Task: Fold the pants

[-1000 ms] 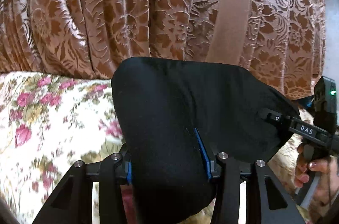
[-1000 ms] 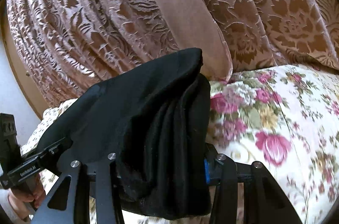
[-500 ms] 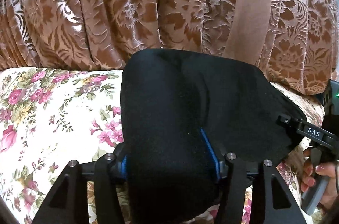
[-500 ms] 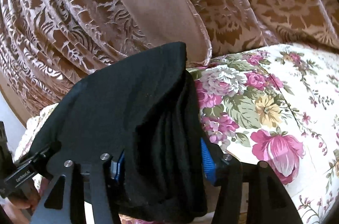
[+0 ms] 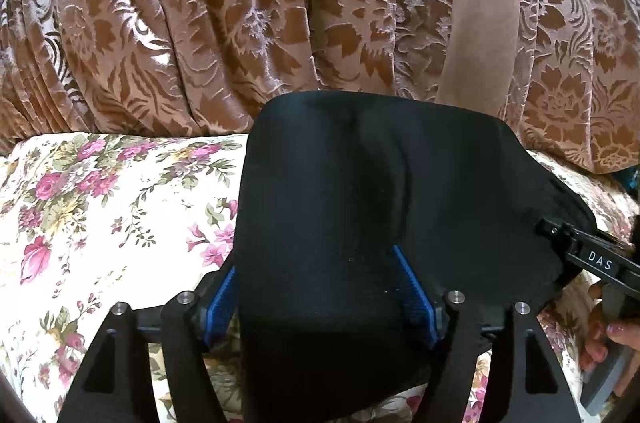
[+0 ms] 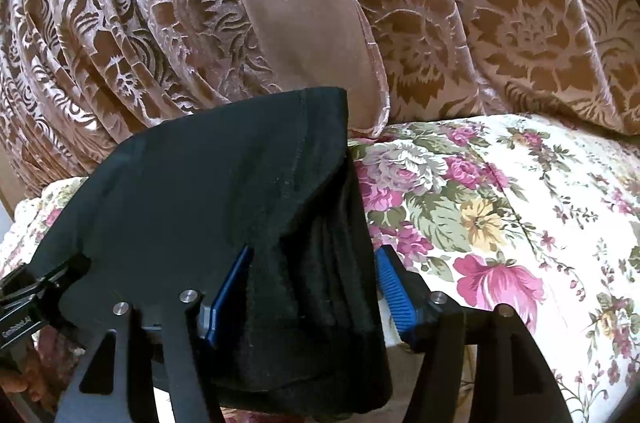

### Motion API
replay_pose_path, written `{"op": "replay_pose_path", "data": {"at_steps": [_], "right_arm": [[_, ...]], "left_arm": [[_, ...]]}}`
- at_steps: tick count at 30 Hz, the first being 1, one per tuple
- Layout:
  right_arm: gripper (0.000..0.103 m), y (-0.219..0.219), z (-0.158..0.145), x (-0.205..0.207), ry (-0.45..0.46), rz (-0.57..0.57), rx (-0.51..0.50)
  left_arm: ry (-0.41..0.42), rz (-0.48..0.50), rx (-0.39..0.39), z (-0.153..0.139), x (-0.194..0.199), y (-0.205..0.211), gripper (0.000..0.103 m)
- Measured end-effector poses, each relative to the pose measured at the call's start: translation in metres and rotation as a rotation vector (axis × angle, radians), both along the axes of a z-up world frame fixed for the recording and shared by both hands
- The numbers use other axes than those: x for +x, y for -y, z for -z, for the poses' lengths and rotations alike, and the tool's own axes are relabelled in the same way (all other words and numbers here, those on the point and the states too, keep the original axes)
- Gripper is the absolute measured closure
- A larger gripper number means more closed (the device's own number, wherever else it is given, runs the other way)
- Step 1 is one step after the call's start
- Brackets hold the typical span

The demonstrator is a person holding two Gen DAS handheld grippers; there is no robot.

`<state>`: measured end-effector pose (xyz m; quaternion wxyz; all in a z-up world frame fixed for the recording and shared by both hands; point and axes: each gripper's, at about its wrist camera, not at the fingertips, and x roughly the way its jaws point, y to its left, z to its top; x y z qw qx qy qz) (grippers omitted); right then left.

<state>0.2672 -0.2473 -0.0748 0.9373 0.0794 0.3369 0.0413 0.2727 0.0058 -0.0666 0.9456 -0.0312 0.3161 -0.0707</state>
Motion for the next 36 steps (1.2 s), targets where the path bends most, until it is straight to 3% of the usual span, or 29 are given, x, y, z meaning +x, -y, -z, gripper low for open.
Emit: {"op": "replay_pose_path", "data": {"at_steps": [6,11,13,21,30,36], "right_arm": [[0.029,-0.005,-0.005,-0.007,0.012,0.042,-0.068],[0.023,0.000,-0.007,-0.018,0.010,0.080,-0.072],[0.023,0.004,-0.008,-0.024,0.007,0.093,-0.061],[0.021,-0.008,-0.028,-0.076,0.049,0.116,-0.098],[0.021,-0.041,-0.034,-0.138,0.063,0.096,-0.103],[0.021,-0.057,-0.035,-0.164,0.108,0.079,-0.124]], "left_arm": [[0.002,-0.027,0.012,-0.003,-0.012,0.000,0.028],[0.028,-0.051,0.073,-0.008,-0.032,0.007,0.028],[0.027,-0.068,0.096,-0.009,-0.039,0.009,0.019],[0.064,-0.081,0.124,-0.016,-0.087,0.014,0.006],[0.103,-0.172,0.118,-0.023,-0.133,0.008,0.003],[0.163,-0.260,0.159,-0.025,-0.154,0.004,0.003]]}}
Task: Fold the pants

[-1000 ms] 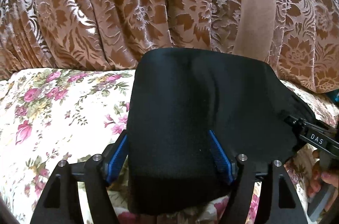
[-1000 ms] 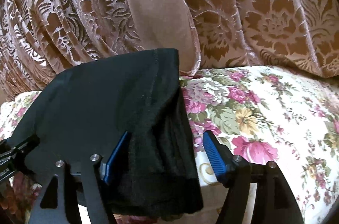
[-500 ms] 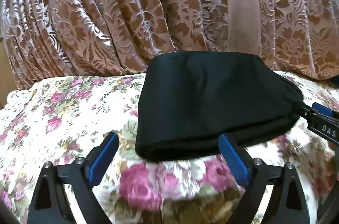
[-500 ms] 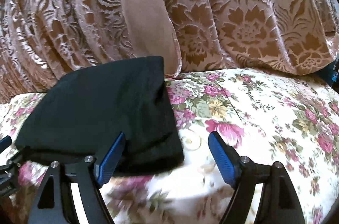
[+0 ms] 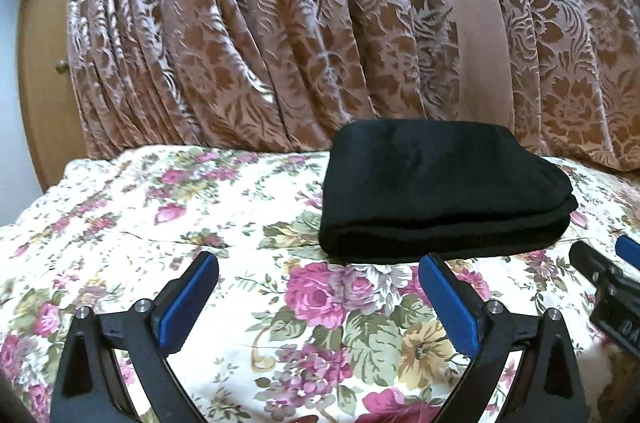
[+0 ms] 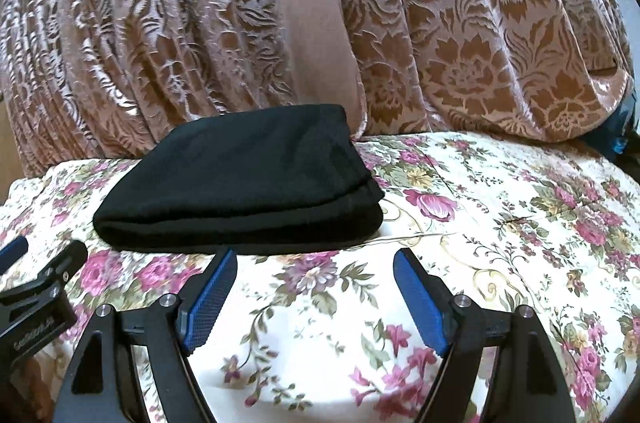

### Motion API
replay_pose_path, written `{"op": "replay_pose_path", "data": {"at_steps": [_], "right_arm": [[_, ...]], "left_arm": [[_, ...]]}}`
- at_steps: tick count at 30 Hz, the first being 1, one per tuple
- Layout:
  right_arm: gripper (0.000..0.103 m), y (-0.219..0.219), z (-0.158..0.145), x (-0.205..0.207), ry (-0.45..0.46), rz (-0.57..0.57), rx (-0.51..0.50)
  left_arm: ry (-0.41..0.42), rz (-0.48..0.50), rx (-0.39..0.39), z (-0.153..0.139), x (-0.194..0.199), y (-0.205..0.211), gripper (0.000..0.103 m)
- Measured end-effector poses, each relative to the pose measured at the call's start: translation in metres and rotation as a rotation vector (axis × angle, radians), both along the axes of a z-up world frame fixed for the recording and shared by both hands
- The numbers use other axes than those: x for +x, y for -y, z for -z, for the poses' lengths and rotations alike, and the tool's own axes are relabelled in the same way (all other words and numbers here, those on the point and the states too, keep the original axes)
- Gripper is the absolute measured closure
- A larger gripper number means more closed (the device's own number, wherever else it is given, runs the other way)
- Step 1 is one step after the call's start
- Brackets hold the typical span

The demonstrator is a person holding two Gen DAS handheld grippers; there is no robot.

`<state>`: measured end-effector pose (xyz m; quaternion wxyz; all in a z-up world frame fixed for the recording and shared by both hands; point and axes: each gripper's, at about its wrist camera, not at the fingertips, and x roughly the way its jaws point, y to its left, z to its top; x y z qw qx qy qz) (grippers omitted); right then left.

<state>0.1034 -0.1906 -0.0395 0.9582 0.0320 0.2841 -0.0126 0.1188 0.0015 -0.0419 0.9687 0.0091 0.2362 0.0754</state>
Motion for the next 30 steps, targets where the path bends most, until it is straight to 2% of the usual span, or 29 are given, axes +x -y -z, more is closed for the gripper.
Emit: {"op": "replay_pose_path", "data": {"at_steps": [2,7,15,30], "right_arm": [[0.021,-0.0040,0.0009,-0.0047,0.003,-0.006,-0.010],[0.021,-0.0055,-0.0005,-0.0120,0.035,0.007,-0.026],[0.021,-0.0051,0.0024,-0.0106,0.029,0.010,-0.028],[0.021,-0.0038,0.0065,-0.0073,0.009,0.015,-0.022]], "left_arm": [[0.015,-0.008,0.017,0.0003,-0.0050,0.0015,0.003],[0.007,0.020,-0.001,0.0026,-0.0050,-0.0001,0.003],[-0.003,0.022,-0.010,0.0058,-0.0032,0.0005,0.007],[-0.026,0.035,-0.012,0.0083,-0.0002,0.0020,0.007]]}}
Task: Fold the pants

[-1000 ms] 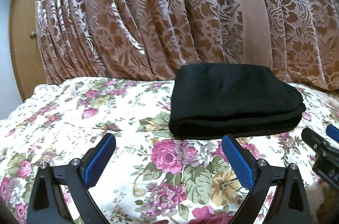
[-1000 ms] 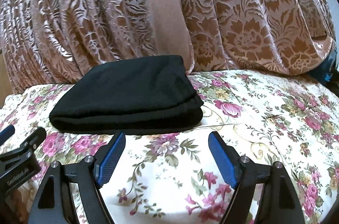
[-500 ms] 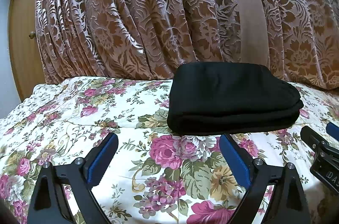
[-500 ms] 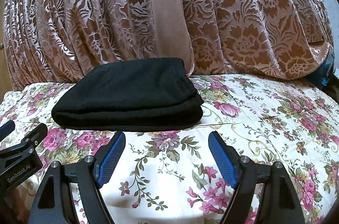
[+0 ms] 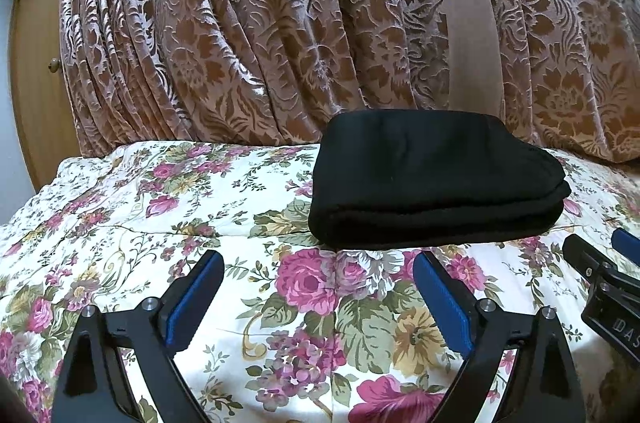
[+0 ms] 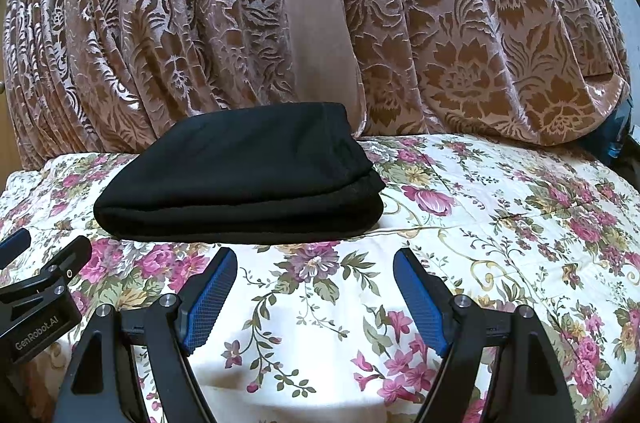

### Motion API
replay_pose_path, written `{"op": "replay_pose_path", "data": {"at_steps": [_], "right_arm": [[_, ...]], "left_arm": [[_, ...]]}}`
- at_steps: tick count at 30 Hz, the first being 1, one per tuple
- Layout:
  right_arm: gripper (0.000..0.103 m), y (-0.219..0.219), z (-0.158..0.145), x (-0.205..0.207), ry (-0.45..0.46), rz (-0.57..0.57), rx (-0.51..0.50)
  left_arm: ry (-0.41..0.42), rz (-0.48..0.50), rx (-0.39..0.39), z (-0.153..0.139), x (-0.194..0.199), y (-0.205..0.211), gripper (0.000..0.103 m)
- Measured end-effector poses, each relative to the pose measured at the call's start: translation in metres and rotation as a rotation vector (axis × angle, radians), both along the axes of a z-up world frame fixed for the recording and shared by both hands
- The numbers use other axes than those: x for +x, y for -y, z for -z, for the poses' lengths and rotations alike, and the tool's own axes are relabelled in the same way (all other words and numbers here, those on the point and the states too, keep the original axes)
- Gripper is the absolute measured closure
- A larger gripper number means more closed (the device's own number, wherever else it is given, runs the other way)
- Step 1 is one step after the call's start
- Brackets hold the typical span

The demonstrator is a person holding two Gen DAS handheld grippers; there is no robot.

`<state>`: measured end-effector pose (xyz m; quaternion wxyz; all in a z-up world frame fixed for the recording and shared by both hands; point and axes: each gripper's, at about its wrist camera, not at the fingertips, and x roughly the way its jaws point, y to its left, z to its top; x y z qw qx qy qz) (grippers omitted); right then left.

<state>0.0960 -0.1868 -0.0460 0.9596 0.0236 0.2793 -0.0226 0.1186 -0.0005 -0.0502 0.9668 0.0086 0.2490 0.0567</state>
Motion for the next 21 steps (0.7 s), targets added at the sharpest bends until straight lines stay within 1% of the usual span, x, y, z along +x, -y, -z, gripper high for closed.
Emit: {"op": "replay_pose_path", "data": {"at_steps": [21], "right_arm": [[0.021,0.0012,0.0036,0.0040,-0.022,-0.003,0.005]], "left_arm": [[-0.017,-0.006,-0.009,0.0025,0.0022,-0.0009,0.007]]}}
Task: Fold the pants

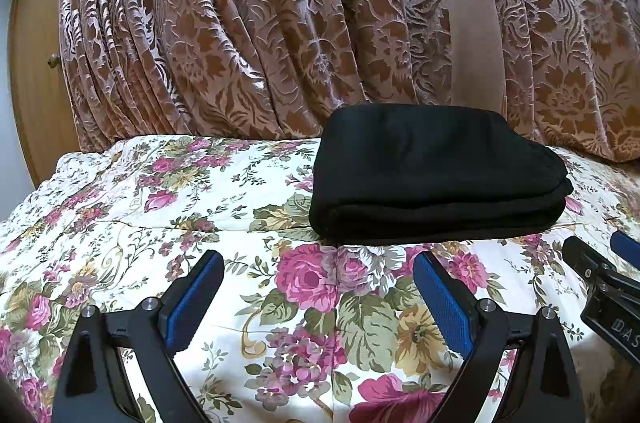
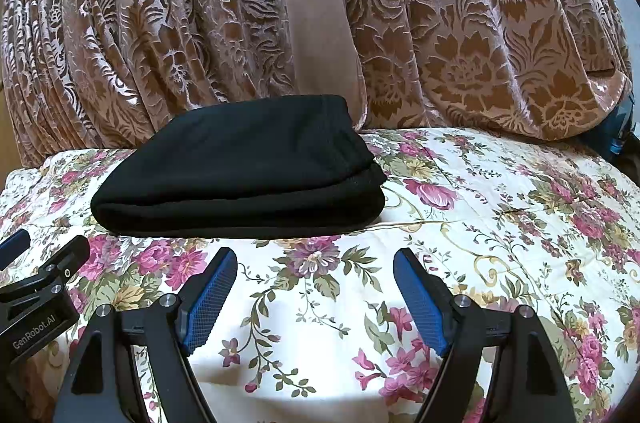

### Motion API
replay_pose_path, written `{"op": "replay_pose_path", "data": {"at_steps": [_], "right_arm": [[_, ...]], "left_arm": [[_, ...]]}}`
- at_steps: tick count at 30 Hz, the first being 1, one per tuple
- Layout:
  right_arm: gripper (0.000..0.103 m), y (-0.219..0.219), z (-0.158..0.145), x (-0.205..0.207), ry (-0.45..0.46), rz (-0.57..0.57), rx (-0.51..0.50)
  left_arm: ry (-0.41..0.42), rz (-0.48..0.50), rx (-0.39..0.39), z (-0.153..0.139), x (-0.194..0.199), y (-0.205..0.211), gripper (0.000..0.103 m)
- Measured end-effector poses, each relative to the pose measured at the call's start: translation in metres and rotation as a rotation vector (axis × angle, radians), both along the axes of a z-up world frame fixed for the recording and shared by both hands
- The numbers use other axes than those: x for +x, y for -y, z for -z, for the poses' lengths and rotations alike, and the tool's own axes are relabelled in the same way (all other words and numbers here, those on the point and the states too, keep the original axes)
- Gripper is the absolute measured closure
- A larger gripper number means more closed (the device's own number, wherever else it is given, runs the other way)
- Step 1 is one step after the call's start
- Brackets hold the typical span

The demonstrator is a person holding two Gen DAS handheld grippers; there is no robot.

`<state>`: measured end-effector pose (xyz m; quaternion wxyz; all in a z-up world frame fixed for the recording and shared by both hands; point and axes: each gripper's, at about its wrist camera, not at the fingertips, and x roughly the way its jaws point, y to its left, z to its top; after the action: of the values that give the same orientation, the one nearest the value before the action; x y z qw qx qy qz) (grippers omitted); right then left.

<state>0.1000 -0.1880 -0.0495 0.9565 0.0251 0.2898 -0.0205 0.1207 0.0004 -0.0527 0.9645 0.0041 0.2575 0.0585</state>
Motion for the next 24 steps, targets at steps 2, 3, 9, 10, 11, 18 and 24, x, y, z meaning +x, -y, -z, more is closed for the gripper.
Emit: {"op": "replay_pose_path", "data": {"at_steps": [2,3,9,10,11,18,24], "right_arm": [[0.021,0.0000,0.0000,0.0001,0.000,0.000,0.000],[0.021,0.0000,0.0001,0.0001,0.000,0.000,0.000],[0.021,0.0001,0.0004,0.0002,-0.003,0.001,0.002],[0.021,0.0003,0.0007,0.0005,-0.004,0.001,0.003],[0.021,0.0008,0.0010,0.0008,-0.005,0.001,0.005],[0.021,0.0016,0.0017,0.0009,-0.006,0.004,0.010],[0.021,0.0018,0.0020,0.0009,-0.006,0.004,0.011]], "left_arm": [[-0.001,0.001,-0.001,0.0003,0.0001,-0.0003,0.007],[-0.002,0.000,-0.001,0.0006,0.0002,-0.0005,0.007],[-0.003,0.000,-0.002,0.0006,0.0001,-0.0002,0.007],[-0.003,0.000,-0.002,0.0006,0.0001,-0.0002,0.007],[-0.004,0.000,-0.002,0.0011,0.0005,-0.0004,0.007],[-0.008,0.001,-0.003,0.0024,0.0011,-0.0006,0.007],[-0.009,0.000,-0.005,0.0027,0.0012,-0.0006,0.007]]}}
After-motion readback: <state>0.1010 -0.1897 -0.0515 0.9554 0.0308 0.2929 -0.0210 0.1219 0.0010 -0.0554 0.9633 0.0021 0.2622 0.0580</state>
